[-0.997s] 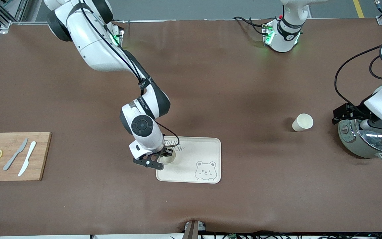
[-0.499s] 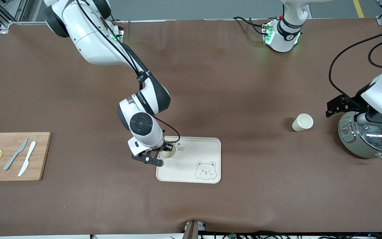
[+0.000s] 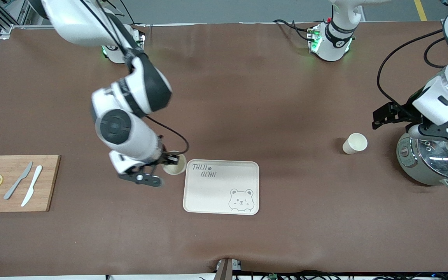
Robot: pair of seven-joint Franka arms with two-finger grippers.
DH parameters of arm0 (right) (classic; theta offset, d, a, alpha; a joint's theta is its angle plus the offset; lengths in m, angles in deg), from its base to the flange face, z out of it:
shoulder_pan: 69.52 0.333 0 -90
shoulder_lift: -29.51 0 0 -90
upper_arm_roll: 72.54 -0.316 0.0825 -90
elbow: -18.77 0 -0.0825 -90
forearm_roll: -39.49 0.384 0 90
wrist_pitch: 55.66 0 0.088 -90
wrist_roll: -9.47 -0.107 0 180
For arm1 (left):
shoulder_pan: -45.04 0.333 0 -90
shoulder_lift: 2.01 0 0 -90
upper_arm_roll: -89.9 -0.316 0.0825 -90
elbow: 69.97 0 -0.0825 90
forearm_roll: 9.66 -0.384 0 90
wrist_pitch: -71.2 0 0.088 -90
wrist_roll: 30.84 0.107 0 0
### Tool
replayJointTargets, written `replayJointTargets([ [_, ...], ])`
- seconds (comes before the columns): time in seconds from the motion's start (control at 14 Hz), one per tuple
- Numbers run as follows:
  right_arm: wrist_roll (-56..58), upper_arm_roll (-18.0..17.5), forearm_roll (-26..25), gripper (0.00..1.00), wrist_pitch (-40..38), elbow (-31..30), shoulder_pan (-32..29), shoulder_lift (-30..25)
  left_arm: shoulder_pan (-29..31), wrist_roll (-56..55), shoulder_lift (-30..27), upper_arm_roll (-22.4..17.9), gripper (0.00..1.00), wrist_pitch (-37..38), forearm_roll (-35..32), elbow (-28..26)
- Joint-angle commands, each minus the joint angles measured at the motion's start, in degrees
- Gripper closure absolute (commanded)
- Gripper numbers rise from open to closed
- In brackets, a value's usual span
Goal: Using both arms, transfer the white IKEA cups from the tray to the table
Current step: 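Carry the cup with the right gripper toward the wooden cutting board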
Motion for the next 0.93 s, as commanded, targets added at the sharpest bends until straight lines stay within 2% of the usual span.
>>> replayJointTargets([
  [0.0,8.57,-0.21,0.83,1.0,-4.73,-2.2,-4.18,-4.43,0.21,-2.29,-0.34,1.14,0.0,3.75,-1.78,3.4],
  [0.21,20.41,0.15,-1.28,1.0,-8.52,-3.34,-9.27,-7.59,0.39,-2.39,-1.14,2.37,0.0,4.19,-1.69,3.4],
  [0.43,33.16,0.15,-2.34,1.0,-8.79,-7.47,-16.03,-11.2,0.39,-2.74,-1.83,3.07,0.0,4.81,-1.69,3.49],
  [0.64,40.22,0.15,-2.34,1.0,-7.57,-11.07,-20.96,-13.31,-0.05,-3.27,-2.37,3.07,0.0,5.51,-1.61,3.4],
  [0.71,41.1,0.15,-2.34,1.0,-5.47,-13.26,-22.02,-14.02,-1.96,-3.27,-2.45,2.12,0.0,5.95,-1.61,3.4],
  [0.85,41.2,0.15,-2.43,1.0,5.13,-23.94,-22.21,-18.04,-4.87,-5.01,-2.8,0.01,0.0,6.57,-1.69,3.49],
])
